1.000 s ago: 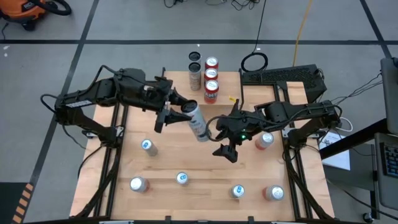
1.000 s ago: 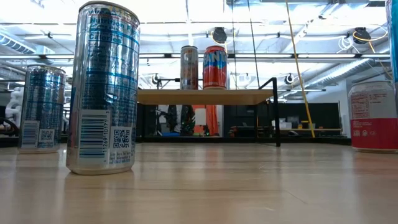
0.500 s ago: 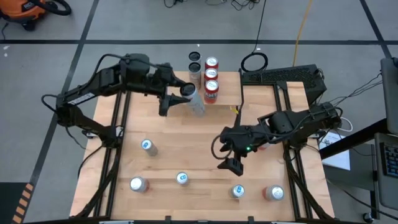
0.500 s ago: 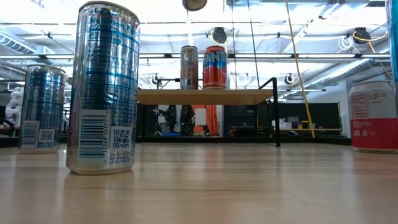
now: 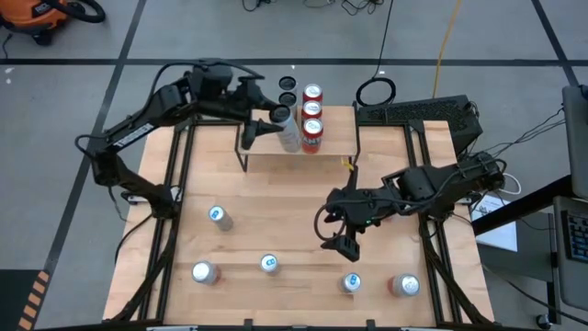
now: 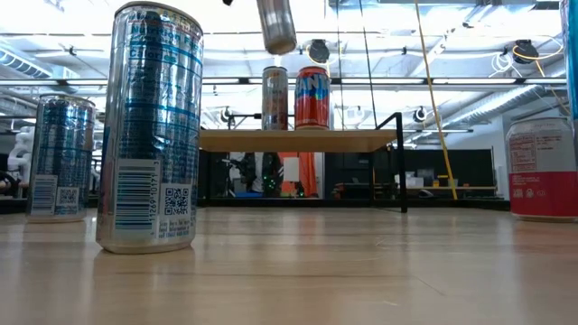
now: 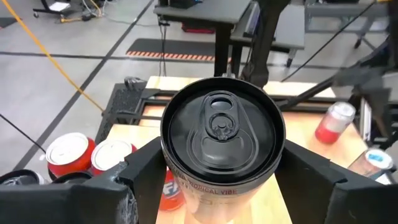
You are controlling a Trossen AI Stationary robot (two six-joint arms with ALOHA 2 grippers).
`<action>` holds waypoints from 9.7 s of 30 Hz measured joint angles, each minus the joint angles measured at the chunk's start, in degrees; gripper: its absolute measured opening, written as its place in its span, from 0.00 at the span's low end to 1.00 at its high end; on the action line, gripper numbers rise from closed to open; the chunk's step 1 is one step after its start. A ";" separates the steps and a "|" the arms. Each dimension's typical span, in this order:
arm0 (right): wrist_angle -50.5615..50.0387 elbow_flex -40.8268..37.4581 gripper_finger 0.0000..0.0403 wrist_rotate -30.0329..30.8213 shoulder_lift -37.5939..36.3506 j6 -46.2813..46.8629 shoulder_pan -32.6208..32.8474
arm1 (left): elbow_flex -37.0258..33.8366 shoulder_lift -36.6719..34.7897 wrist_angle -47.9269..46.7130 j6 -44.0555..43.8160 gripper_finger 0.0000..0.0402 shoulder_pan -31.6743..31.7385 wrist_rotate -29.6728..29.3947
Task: Place canned beverage on shelf
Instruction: Put the white and yellow soda can aligned with the other white and yellow soda cans on the shelf, then put the left blue soda can on the shelf
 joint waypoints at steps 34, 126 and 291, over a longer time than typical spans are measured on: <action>-1.89 -0.02 0.85 2.65 0.02 1.59 -5.48 | -1.14 4.14 -4.66 9.14 0.63 5.41 -0.28; 0.90 -0.02 0.85 8.50 0.02 0.13 -5.55 | -10.03 8.20 1.57 10.14 0.79 8.61 -3.71; -23.55 0.50 0.00 -3.01 -8.26 -3.18 -12.98 | -9.97 -9.21 -30.71 -38.79 0.80 -32.75 -23.51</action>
